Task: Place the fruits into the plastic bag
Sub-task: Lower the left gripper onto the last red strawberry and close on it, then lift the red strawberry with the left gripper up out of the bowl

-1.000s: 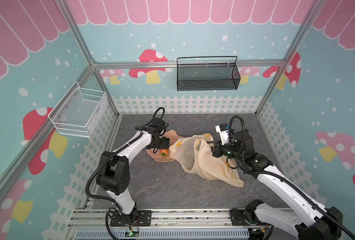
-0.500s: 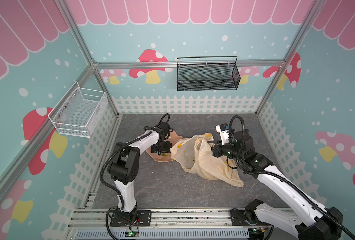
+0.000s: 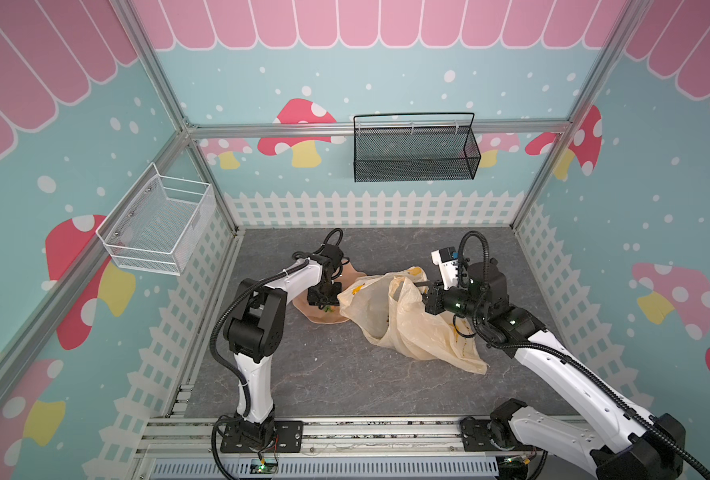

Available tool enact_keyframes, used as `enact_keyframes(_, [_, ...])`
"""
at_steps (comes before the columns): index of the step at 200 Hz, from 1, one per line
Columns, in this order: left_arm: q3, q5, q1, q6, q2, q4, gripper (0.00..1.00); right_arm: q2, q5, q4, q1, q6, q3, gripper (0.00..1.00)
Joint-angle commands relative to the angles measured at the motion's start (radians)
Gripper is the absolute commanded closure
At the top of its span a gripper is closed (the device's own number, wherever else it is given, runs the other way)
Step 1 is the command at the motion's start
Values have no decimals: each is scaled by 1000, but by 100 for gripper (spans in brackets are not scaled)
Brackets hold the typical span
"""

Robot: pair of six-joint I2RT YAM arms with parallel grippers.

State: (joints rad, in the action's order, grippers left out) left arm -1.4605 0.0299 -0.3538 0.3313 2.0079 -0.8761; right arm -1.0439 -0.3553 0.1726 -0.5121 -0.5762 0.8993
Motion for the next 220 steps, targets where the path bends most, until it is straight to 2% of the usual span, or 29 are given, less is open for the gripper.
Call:
enact_keyframes(1, [-27,5,5,-16,18,-1,51,8,4,-2,-5,8,22,100])
enact_keyframes(23, [-23,10,12,-23,6,-7,57,4,1,-4,-6,6,23,100])
enact_keyframes(55, [-30,-44,40,-34,-37,-7,58,5,-1,-4,-5,5,23,100])
enact_keyframes(113, [-93,-151,130,-97,-231,-12,61,10,-4,0,-6,1,24,100])
enact_keyframes(164, [-141,-159,146,-183,-363,-15,62,12,-3,7,-6,5,23,100])
enact_keyframes(220, [-148,-197,145,-207,-419,-15,64,8,-4,12,-5,9,24,100])
